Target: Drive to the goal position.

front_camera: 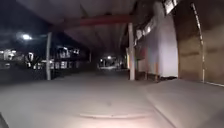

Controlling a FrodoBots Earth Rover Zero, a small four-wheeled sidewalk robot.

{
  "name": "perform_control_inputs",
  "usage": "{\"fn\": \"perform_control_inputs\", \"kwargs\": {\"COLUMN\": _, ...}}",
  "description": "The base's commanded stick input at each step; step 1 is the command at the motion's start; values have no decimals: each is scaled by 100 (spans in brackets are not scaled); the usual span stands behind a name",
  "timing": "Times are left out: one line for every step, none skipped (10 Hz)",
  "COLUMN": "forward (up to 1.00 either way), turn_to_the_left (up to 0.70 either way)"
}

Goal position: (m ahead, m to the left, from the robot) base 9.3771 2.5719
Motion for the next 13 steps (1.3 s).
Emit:
{"fn": "perform_control_inputs", "kwargs": {"forward": 100, "turn_to_the_left": 0}}
{"fn": "perform_control_inputs", "kwargs": {"forward": 100, "turn_to_the_left": 0}}
{"fn": "perform_control_inputs", "kwargs": {"forward": 100, "turn_to_the_left": 0}}
{"fn": "perform_control_inputs", "kwargs": {"forward": 100, "turn_to_the_left": 0}}
{"fn": "perform_control_inputs", "kwargs": {"forward": 100, "turn_to_the_left": 0}}
{"fn": "perform_control_inputs", "kwargs": {"forward": 100, "turn_to_the_left": 0}}
{"fn": "perform_control_inputs", "kwargs": {"forward": 100, "turn_to_the_left": 0}}
{"fn": "perform_control_inputs", "kwargs": {"forward": 100, "turn_to_the_left": 0}}
{"fn": "perform_control_inputs", "kwargs": {"forward": 100, "turn_to_the_left": 0}}
{"fn": "perform_control_inputs", "kwargs": {"forward": 100, "turn_to_the_left": 0}}
{"fn": "perform_control_inputs", "kwargs": {"forward": 100, "turn_to_the_left": 0}}
{"fn": "perform_control_inputs", "kwargs": {"forward": 100, "turn_to_the_left": 0}}
{"fn": "perform_control_inputs", "kwargs": {"forward": 100, "turn_to_the_left": 0}}
